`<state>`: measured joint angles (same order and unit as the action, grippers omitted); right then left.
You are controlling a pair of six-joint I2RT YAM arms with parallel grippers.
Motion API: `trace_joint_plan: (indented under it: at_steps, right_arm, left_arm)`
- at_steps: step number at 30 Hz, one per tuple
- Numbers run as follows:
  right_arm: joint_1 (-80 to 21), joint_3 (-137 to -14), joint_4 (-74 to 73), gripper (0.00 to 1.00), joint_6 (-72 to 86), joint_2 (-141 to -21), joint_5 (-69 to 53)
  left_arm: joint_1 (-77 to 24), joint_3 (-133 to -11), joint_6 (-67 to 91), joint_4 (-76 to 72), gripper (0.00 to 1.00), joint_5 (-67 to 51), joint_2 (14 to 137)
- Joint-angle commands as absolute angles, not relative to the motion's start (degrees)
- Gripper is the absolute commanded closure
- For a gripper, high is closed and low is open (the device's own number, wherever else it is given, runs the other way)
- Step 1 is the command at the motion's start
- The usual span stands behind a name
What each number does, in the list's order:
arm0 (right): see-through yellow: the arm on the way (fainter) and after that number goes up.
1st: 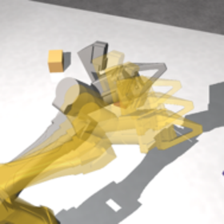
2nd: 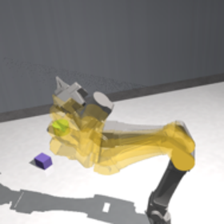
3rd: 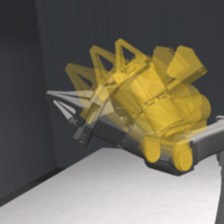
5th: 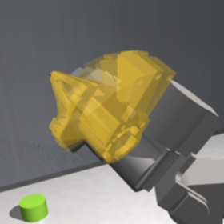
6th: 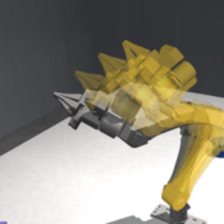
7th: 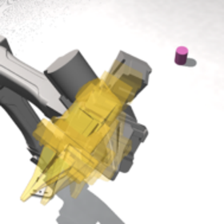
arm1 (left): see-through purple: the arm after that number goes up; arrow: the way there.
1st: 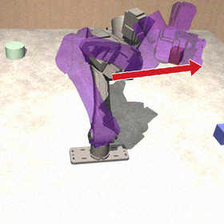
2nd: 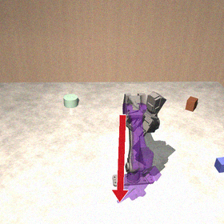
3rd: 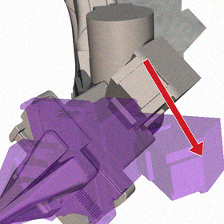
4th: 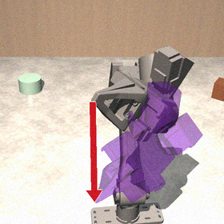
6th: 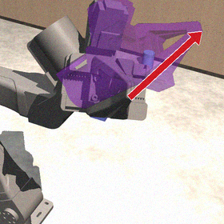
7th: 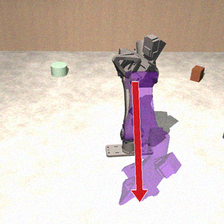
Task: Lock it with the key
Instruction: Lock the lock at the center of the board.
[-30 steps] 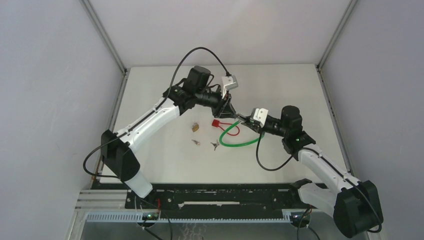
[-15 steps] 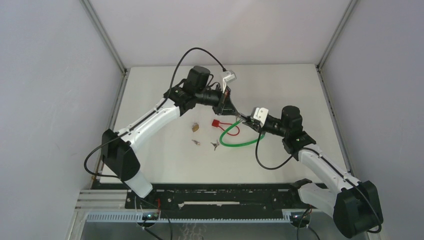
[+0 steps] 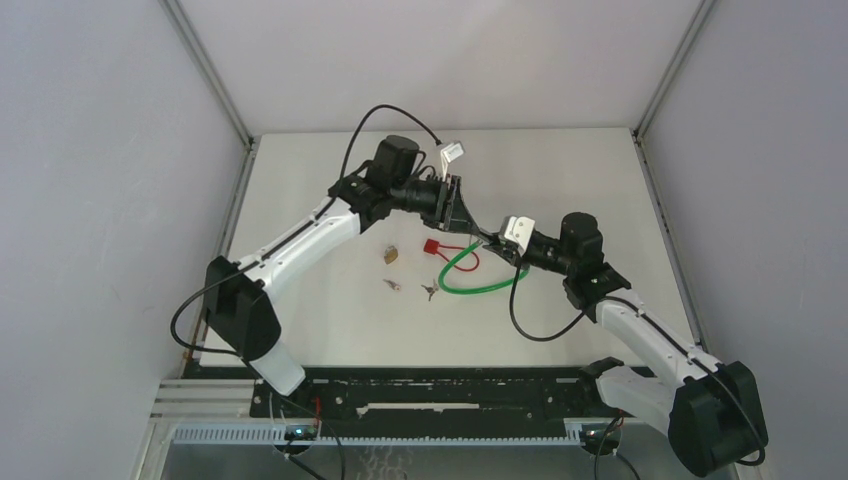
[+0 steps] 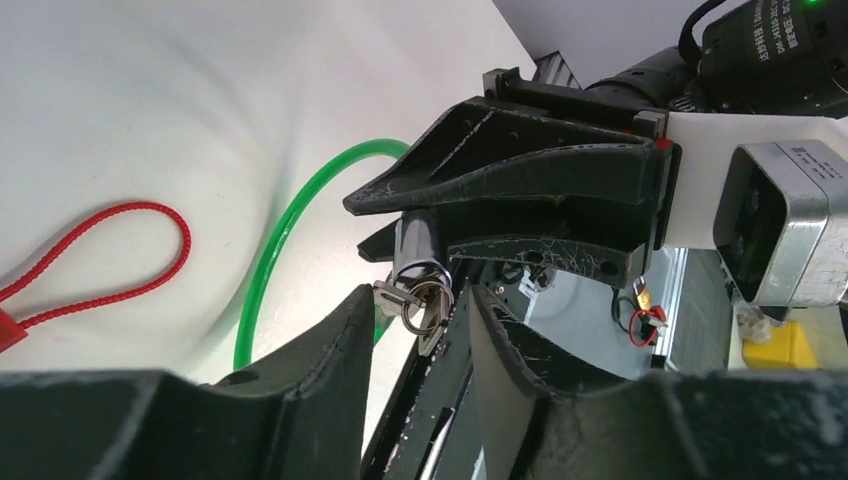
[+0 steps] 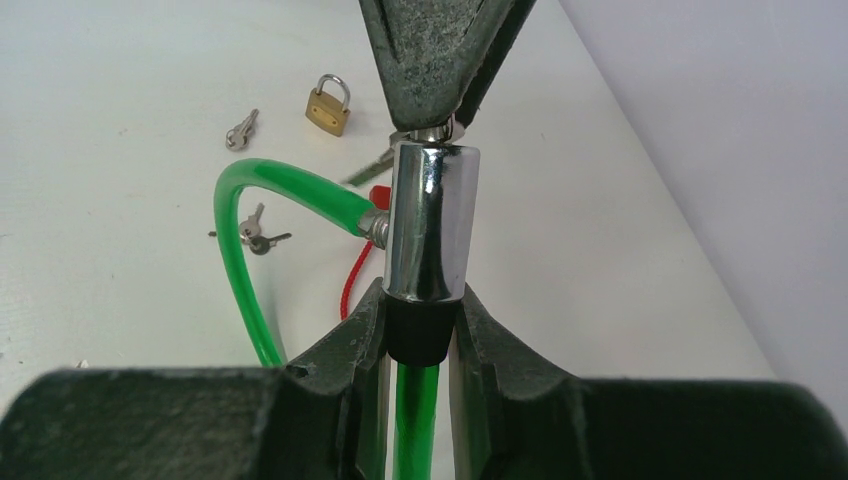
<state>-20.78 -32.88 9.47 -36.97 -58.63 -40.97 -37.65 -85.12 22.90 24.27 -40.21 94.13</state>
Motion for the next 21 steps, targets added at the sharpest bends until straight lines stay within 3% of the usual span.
trace_joint_plan:
  at_steps: [1, 9, 15, 21]
  right_arm:
    - [-21.09, -31.64, 5.97, 1.00, -37.43, -58.97, -39.71]
    - [-21.07, -31.66, 6.01, 1.00, -37.43, -59.15, -39.75]
    - [-21.00, -31.64, 6.06, 1.00, -37.55, -59.24, -39.66]
    - [-21.00, -31.64, 6.50, 1.00, -37.30, -59.54, -39.20]
  left_arm:
    - [-36.34, -85.42, 17.77, 24.10, 0.53, -39.48, 91.49]
    - [-36.23, -83.45, -8.88, 27.30, 0.34, -36.92, 85.61]
    - [-36.86, -78.71, -37.68, 26.92, 0.32, -37.82, 80.34]
    - [-40.43, -83.20, -61.48, 37.56, 0.32, -35.12, 81.96]
